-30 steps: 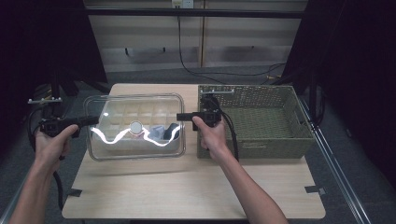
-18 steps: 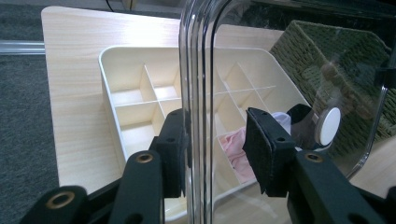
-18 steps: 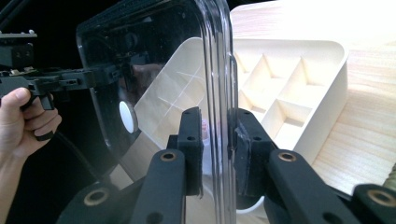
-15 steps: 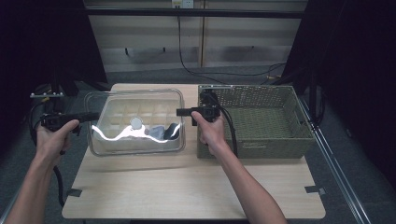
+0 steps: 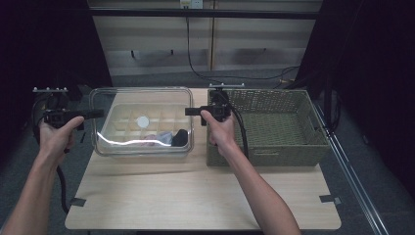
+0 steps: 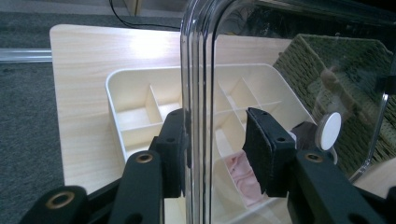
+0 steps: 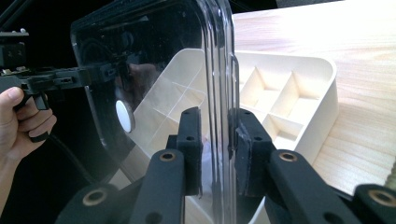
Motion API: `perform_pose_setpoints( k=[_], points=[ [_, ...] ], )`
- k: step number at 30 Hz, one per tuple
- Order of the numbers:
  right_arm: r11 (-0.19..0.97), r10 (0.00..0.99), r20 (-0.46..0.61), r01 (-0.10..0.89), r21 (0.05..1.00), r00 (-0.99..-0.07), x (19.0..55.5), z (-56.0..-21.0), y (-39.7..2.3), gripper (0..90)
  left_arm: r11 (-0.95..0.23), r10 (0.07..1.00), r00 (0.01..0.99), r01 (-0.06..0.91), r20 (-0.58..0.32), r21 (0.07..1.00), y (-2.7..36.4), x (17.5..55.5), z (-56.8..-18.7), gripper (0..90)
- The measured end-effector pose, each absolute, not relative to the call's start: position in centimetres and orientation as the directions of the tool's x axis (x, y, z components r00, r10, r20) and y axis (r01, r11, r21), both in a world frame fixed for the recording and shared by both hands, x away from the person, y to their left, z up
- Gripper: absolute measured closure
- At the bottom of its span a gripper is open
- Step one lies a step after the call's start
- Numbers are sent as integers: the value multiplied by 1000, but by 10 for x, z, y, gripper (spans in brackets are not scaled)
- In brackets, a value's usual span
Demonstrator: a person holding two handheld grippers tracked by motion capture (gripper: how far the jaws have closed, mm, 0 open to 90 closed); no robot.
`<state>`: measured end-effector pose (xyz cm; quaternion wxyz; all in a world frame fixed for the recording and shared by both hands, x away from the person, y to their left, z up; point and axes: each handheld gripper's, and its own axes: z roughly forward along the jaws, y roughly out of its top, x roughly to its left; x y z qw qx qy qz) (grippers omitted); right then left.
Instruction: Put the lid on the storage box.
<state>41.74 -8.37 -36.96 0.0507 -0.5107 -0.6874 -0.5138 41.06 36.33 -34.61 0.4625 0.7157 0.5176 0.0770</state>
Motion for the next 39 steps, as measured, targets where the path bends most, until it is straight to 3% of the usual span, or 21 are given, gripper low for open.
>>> perform_pose_setpoints(
  k=[39],
  points=[
    [-42, 671, 604, 791, 610, -430, 453, -383, -75, 732, -2, 844, 386, 697, -372, 717, 361, 446, -355, 578]
  ],
)
